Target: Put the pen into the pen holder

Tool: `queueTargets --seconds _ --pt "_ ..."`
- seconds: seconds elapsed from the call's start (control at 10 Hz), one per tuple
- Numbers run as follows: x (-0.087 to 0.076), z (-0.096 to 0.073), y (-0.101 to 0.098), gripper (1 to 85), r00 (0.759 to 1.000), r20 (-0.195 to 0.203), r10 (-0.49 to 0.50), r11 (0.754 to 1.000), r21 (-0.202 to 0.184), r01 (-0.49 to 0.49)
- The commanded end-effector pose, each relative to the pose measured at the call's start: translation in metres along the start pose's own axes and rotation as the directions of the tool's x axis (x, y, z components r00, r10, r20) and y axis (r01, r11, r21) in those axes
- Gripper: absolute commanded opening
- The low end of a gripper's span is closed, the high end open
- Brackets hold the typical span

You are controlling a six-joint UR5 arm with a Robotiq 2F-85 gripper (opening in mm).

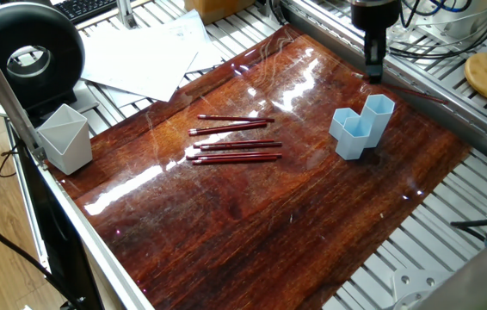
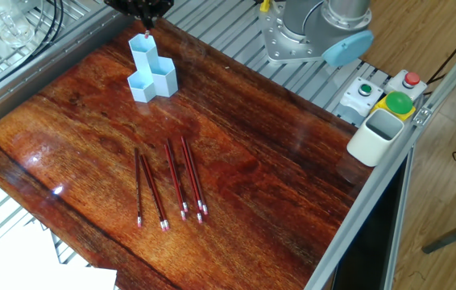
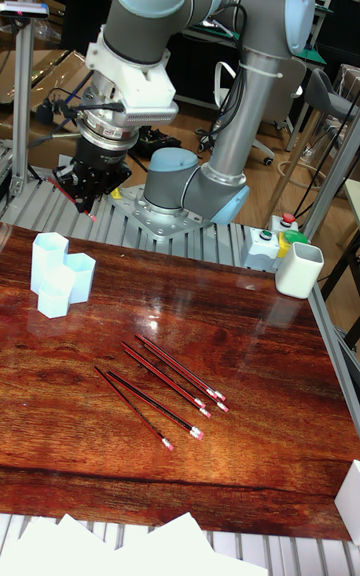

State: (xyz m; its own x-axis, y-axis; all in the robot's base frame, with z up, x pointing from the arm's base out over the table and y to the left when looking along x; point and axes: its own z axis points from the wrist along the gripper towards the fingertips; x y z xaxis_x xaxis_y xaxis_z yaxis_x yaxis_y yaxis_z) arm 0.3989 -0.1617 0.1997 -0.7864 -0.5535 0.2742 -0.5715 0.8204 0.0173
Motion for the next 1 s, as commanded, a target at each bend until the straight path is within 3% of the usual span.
queueTargets --seconds 0.0,0.1,0.2,0.3,0.4,0.6,0.7,0.8,0.9 --pt "-0.027 -0.003 -0.014 1.0 0.994 0.106 0.018 0.998 0.051 -0.024" --pt "-0.040 -0.004 -0.006 1.0 0.988 0.155 0.018 1.000 0.019 -0.021" --pt "-0.042 -0.005 -0.005 1.0 0.986 0.165 0.007 1.000 0.017 -0.010" --pt "-0.035 -0.003 0.000 1.0 0.991 0.136 -0.001 1.000 0.002 0.001" --pt "-0.012 -0.033 0.007 1.0 0.997 0.080 -0.019 1.000 -0.020 0.021" --pt "0.017 -0.100 0.019 1.0 0.996 0.050 -0.073 0.997 -0.032 0.075" --pt "0.023 -0.124 0.012 1.0 0.991 0.074 -0.108 0.994 0.017 0.107" --pt "0.006 -0.142 0.003 1.0 0.971 0.173 -0.164 0.984 0.095 0.150" --pt "-0.015 -0.151 0.017 1.0 0.942 0.276 -0.189 0.981 0.083 0.173"
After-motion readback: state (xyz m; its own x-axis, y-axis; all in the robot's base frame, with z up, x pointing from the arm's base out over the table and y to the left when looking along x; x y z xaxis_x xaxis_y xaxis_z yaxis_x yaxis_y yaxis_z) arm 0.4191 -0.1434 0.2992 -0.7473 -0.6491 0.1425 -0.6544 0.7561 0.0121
